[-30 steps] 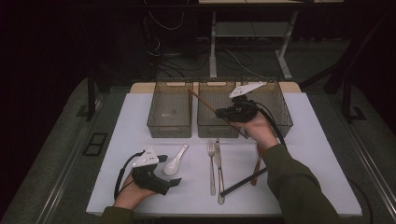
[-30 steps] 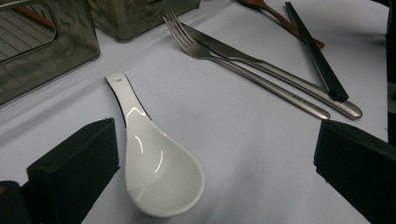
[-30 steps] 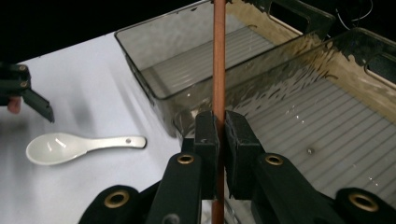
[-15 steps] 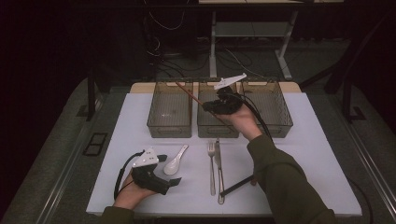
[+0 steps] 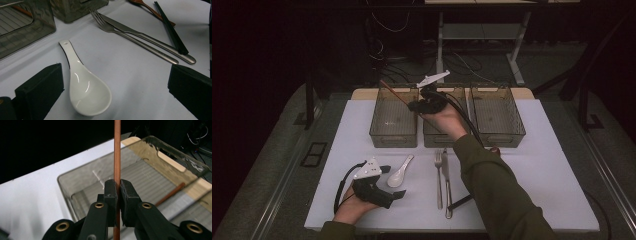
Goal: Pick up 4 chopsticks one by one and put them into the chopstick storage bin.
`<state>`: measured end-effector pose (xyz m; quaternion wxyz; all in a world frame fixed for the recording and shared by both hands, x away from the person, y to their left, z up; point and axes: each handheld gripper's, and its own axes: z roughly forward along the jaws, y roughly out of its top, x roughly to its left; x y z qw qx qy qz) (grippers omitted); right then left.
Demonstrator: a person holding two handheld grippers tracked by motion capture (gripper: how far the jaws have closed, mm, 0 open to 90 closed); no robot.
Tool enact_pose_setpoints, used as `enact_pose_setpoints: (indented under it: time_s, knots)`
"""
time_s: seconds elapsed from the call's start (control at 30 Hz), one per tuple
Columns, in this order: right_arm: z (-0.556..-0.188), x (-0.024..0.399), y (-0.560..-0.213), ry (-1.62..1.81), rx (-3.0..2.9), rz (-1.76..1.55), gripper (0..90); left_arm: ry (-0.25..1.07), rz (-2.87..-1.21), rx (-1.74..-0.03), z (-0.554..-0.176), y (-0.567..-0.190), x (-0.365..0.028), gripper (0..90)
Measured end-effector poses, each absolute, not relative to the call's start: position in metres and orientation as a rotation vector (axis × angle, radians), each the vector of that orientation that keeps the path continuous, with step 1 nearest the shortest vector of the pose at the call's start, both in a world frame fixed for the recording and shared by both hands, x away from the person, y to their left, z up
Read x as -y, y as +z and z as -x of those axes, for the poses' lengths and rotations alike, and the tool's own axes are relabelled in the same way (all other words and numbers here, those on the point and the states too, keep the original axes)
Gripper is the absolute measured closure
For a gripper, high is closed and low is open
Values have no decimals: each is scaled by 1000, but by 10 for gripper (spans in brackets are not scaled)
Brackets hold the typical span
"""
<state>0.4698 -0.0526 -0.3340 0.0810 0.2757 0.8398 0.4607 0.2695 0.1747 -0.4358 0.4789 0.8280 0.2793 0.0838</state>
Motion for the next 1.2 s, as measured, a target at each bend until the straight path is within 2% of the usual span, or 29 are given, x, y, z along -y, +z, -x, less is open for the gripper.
enact_pose_setpoints:
  time_s: [0.63, 1.2]
  knots:
    - [-497, -17, -338, 1409, -2476, -862, 840, 194, -2008, -677, -270, -435, -176, 0]
    - [-503, -36, -378, 1265, -2557, -933, 837, 182, -2007, -668, -270, -435, -175, 0]
